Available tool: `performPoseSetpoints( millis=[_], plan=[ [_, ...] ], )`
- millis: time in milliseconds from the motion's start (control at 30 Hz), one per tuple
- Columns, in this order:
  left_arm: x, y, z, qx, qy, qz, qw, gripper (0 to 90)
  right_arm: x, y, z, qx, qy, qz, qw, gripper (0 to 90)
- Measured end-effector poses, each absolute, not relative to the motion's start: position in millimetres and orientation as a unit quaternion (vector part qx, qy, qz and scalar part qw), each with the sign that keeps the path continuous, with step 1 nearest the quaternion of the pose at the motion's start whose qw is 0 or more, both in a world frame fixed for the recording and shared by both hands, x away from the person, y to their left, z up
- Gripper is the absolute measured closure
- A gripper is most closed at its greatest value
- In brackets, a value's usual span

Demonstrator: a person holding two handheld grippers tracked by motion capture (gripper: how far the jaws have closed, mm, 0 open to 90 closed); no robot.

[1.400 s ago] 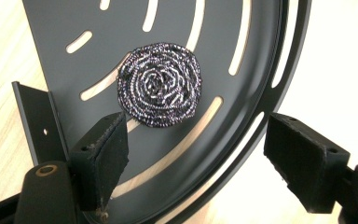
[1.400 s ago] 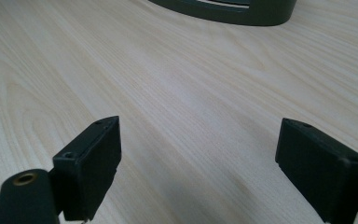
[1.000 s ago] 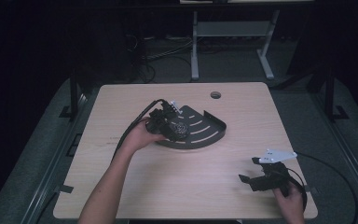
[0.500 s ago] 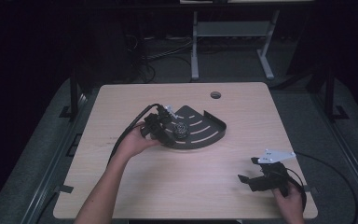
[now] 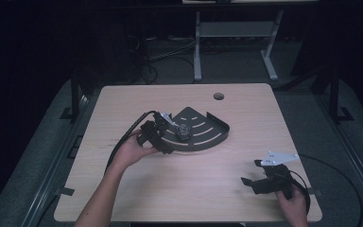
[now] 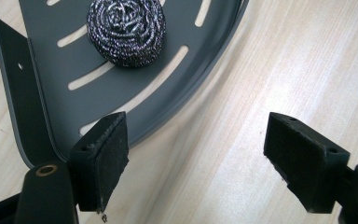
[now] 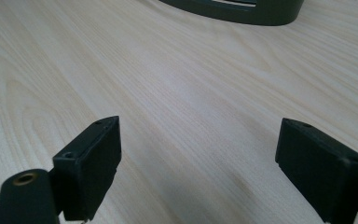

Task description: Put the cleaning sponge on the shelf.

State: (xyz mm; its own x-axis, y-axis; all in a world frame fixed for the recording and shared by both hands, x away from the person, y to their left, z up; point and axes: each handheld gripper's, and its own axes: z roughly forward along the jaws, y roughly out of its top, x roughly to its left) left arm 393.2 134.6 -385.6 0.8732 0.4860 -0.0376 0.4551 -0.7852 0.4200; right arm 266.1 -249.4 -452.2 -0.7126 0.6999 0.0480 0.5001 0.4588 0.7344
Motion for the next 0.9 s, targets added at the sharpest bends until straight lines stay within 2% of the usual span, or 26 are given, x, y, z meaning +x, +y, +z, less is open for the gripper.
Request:
performPoseSetpoints(
  millis=[900],
  plan=[
    [361.7,152.8,-391.7,0.942,0.251,0.04,0.22,20.7,266.2,-247.5,-452.7,0.36,0.843,0.379,0.129,13.8]
  ],
)
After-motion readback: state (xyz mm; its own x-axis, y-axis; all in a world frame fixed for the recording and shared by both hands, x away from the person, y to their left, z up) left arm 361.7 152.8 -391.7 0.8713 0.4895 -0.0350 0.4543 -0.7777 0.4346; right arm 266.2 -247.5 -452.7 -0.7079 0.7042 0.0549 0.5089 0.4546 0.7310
